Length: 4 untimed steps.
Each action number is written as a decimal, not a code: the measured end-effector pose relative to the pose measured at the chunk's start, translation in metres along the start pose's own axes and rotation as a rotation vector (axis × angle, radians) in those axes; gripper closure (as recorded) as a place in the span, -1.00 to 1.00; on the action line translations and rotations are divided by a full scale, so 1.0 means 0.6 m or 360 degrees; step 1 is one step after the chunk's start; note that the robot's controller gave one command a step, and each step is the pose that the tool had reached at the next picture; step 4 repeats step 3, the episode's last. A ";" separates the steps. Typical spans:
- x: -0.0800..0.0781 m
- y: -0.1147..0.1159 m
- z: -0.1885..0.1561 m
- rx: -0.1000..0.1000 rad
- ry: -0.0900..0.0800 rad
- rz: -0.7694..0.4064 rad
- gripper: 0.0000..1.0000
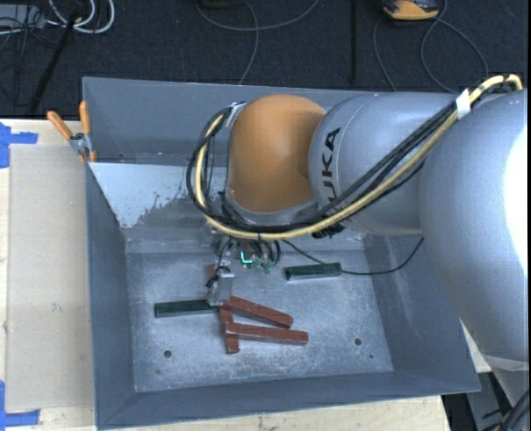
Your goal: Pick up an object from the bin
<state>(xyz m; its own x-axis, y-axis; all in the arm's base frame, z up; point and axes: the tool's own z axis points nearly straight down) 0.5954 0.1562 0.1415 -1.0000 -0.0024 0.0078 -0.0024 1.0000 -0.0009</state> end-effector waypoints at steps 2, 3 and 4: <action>0.059 0.060 0.120 0.0000 -0.0011 -0.0705 1.00; 0.070 0.097 -0.128 -0.0001 -0.0027 -0.0728 1.00; 0.070 0.097 -0.128 -0.0001 -0.0027 -0.0728 1.00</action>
Offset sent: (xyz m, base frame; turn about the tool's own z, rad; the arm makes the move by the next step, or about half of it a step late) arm -0.0362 0.0359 -0.0715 -0.4479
